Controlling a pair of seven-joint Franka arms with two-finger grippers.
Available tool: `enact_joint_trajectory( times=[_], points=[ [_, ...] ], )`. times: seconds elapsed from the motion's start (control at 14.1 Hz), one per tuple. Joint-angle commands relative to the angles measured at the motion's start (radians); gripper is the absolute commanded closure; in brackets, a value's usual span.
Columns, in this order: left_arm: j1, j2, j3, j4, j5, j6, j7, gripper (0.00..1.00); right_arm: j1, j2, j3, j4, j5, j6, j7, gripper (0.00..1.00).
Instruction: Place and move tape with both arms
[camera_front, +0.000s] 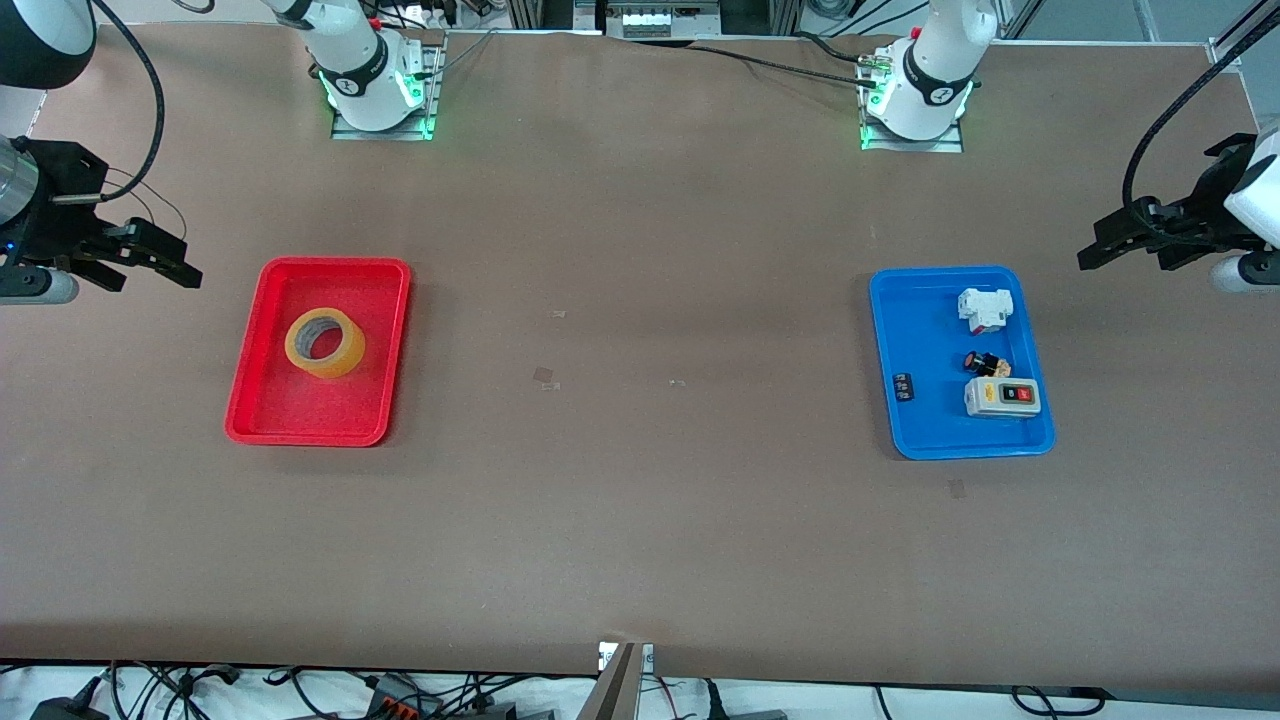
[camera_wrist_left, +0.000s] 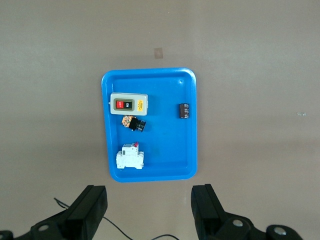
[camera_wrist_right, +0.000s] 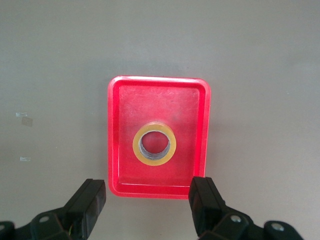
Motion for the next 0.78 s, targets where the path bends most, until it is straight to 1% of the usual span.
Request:
enact_joint_trajectory(
  times=[0.0, 0.36, 0.57, 0.71],
  points=[
    [-0.001, -0.005, -0.002, 0.012, 0.003, -0.015, -0.007, 0.00, -0.057, -0.020, 0.053, 0.001, 0.016, -0.013, -0.013, 0.00],
    [-0.001, -0.005, -0.002, 0.013, 0.003, -0.015, -0.007, 0.00, -0.052, -0.028, 0.049, -0.002, 0.013, -0.019, -0.013, 0.00],
    [-0.001, -0.005, -0.002, 0.013, 0.003, -0.015, -0.007, 0.00, -0.054, -0.028, 0.047, -0.001, 0.007, -0.062, -0.013, 0.00],
    [-0.001, -0.005, -0.002, 0.013, 0.001, -0.015, -0.007, 0.00, -0.052, -0.028, 0.050, -0.001, 0.004, -0.062, -0.013, 0.00]
  ],
)
